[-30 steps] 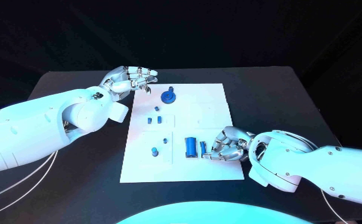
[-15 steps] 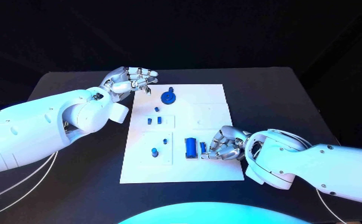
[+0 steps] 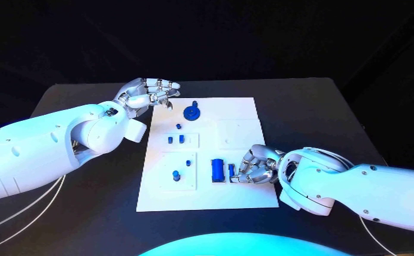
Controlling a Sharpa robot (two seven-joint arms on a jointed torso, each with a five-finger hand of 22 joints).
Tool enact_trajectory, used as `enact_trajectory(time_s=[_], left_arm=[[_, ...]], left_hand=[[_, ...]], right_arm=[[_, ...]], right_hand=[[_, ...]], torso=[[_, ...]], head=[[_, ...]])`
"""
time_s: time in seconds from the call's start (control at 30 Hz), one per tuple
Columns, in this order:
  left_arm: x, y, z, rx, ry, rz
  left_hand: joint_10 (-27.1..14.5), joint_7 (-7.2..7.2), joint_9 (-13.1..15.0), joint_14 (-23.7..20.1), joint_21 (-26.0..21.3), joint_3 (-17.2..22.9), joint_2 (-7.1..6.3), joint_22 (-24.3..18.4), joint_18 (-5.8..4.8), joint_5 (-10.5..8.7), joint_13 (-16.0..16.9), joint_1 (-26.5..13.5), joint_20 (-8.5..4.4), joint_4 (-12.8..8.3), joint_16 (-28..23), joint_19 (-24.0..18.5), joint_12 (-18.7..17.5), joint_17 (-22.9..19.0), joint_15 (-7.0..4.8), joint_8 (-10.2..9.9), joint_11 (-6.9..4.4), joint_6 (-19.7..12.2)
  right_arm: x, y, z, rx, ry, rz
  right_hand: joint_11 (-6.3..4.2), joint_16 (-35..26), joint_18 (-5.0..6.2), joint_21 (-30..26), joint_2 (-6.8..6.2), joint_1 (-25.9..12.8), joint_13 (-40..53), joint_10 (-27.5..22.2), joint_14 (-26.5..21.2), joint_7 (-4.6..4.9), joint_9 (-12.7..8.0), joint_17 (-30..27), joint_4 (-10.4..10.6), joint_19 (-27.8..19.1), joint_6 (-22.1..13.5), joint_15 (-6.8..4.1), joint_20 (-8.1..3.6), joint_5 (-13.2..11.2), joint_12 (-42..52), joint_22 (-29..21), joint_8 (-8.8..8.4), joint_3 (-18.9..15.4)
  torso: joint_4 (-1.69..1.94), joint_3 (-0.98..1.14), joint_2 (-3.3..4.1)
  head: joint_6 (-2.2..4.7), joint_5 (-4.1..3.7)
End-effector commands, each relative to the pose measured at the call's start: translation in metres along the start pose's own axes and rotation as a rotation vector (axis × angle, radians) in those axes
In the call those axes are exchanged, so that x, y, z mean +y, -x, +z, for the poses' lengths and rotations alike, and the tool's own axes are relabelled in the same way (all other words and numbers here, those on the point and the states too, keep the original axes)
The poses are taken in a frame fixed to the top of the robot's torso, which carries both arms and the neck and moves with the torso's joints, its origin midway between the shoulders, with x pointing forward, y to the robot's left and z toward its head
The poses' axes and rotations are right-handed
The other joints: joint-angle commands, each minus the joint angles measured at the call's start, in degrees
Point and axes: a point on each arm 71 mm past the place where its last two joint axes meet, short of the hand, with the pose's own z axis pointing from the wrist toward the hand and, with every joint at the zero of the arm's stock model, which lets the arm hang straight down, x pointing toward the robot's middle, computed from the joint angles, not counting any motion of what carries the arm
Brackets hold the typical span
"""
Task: Assemble the parts on the task board
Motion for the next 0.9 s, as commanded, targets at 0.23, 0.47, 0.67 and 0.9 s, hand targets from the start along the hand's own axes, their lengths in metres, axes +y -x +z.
enact_trajectory(time_s=[0.23,0.47,0.67,0.9], left_arm=[[-0.001,-0.003,0.001,0.017,-0.007,-0.010],[0.000,-0.003,0.001,0.015,-0.011,-0.018],[0.003,0.000,0.002,0.000,-0.023,-0.038],[0.004,0.009,0.007,-0.068,-0.052,-0.042]], left_hand=[[-0.33,0.00,-0.05,-0.53,-0.20,0.05,0.39,-0.10,0.40,0.18,-0.05,-0.05,0.17,-0.26,-0.16,0.26,0.28,-0.09,-0.06,0.26,0.07,-0.49],[-0.36,0.01,-0.07,-0.53,-0.21,0.04,0.37,-0.10,0.40,0.17,-0.07,-0.02,0.17,-0.30,-0.15,0.27,0.31,-0.10,-0.07,0.28,0.08,-0.51],[-0.48,0.04,-0.15,-0.56,-0.35,-0.26,0.15,-0.19,0.35,0.07,-0.11,-0.55,0.24,0.02,-0.13,0.23,0.36,-0.11,0.02,0.25,0.14,-0.71],[-0.74,-0.02,-0.29,-2.38,-1.66,-0.83,-0.20,-0.85,0.29,-0.12,-0.21,-1.16,0.53,0.62,-0.88,-0.85,0.58,-0.43,0.26,0.36,0.18,-1.02]], right_arm=[[-0.001,0.000,-0.001,-0.011,0.016,-0.021],[0.003,0.015,-0.009,-0.054,0.163,0.086],[0.006,0.052,-0.012,-0.135,0.376,0.261],[-0.012,0.107,0.005,-0.278,0.444,0.459]], right_hand=[[-0.34,0.09,-0.59,-0.22,-0.11,0.39,12.86,4.50,5.34,0.03,-0.01,12.50,0.15,2.28,-0.22,-0.38,-0.43,0.23,0.23,11.88,-0.14,0.34],[0.17,-0.45,-0.18,-2.67,-1.13,-0.26,12.36,4.10,5.04,0.69,-0.35,11.09,1.25,1.57,-1.38,-0.04,-0.24,0.16,-0.60,11.29,-0.95,-0.20],[1.52,-2.22,1.19,-11.09,-1.33,2.61,10.30,2.13,4.08,2.18,-0.67,7.07,0.76,-1.15,-4.23,1.10,0.72,0.14,-4.07,9.24,-2.45,0.44],[3.31,-12.93,5.40,-39.59,-1.70,6.00,-1.69,-10.08,-2.16,4.12,-0.74,-10.82,-0.32,-11.48,-7.92,2.74,2.34,0.11,-23.44,1.18,-3.85,2.08]], torso=[[0.05,-0.03,-0.06],[-0.02,-0.16,-0.22],[-0.10,-0.50,-1.31],[0.07,-0.80,-2.80]], head=[[0.22,-0.12],[0.97,-0.17],[2.32,-0.46],[4.89,-0.48]])
